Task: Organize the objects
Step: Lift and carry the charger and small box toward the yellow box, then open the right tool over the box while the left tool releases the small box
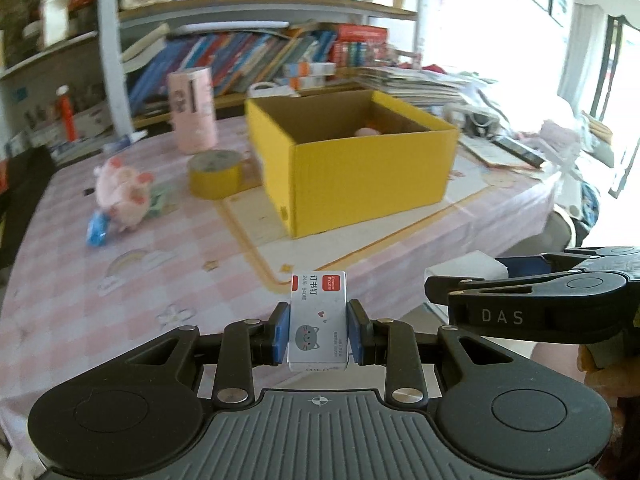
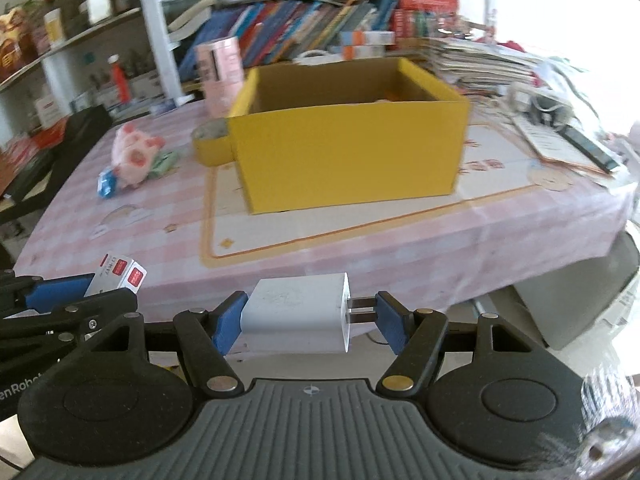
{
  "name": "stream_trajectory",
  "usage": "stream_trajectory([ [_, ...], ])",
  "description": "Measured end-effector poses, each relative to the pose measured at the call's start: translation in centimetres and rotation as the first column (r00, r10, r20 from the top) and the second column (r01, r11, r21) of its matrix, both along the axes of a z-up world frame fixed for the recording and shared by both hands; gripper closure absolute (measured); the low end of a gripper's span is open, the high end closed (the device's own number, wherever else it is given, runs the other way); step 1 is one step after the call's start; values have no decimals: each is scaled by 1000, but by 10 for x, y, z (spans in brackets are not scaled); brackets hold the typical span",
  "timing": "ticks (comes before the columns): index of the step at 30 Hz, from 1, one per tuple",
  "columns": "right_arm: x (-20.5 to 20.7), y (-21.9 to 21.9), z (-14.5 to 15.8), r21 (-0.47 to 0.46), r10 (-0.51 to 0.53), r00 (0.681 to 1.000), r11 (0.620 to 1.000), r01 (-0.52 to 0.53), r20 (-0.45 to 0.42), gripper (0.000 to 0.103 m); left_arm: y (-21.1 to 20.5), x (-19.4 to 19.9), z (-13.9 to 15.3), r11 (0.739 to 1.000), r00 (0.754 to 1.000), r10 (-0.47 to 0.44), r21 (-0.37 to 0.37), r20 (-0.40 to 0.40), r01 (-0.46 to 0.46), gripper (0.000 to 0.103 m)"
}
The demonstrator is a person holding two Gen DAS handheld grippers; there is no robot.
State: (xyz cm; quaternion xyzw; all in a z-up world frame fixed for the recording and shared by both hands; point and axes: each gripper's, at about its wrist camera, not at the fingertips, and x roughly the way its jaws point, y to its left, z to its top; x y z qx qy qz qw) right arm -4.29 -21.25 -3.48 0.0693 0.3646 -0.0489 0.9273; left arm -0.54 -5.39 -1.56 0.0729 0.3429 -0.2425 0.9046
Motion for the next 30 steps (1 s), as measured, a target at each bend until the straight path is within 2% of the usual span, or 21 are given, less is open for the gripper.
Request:
stream_trajectory([
  [9, -5, -35, 0, 17, -89, 996, 996, 89, -3, 36, -33, 7, 2, 998, 998, -67, 12, 8, 67, 75],
  [20, 14, -54, 3, 24, -92, 996, 996, 91, 0, 36, -50, 27, 6, 998, 997, -63, 21, 37, 62, 75],
  [26, 34, -66, 11, 24, -86, 996, 996, 85, 18, 36, -60, 43, 15, 999, 995, -44, 6, 90, 44, 75],
  [30, 49, -78, 26, 29, -92, 993, 995, 90, 71, 36, -71, 58, 28, 999, 987, -48, 14, 151, 46, 75],
])
